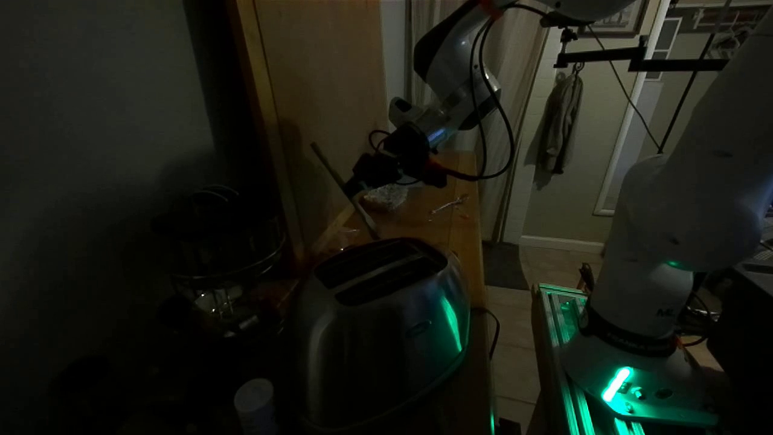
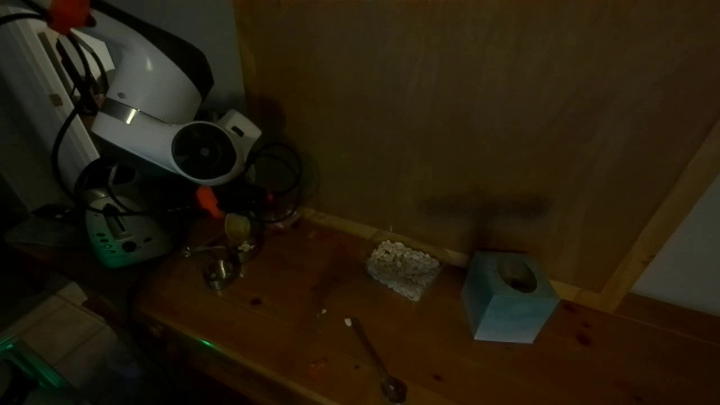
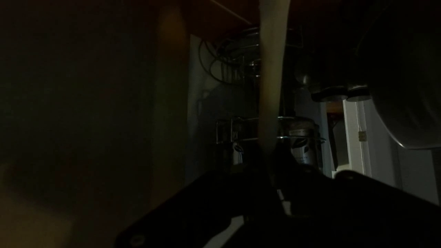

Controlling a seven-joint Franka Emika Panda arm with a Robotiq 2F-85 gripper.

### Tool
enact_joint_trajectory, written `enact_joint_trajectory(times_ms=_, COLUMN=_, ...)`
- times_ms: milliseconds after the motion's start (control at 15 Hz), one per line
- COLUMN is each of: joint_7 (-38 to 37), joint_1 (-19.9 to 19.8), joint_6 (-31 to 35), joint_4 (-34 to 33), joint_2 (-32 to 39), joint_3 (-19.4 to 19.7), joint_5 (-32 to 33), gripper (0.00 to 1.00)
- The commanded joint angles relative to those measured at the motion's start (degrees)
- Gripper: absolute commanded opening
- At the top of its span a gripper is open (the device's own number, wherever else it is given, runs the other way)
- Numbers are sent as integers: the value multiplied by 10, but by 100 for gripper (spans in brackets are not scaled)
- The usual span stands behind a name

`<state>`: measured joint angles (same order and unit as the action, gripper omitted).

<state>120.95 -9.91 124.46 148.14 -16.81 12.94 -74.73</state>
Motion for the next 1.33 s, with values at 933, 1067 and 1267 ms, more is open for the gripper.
enact_joint_trajectory(times_ms=933, joint_7=-33, joint_1=-5, joint_6=22, joint_4=10, joint_2=-43, joint_3=-44, joint_5=30, gripper=6)
enact_joint_trajectory(times_ms=1067, joint_7=-54, joint_1=-3, joint_6=56, joint_4=9, joint_2=-57, joint_3=-64, joint_5=47, gripper=6)
enact_joint_trajectory(times_ms=1267, joint_7=-102, joint_1=-1, joint_6=130, joint_4=6, joint_2=-65, joint_3=-95, joint_5=98, gripper=6)
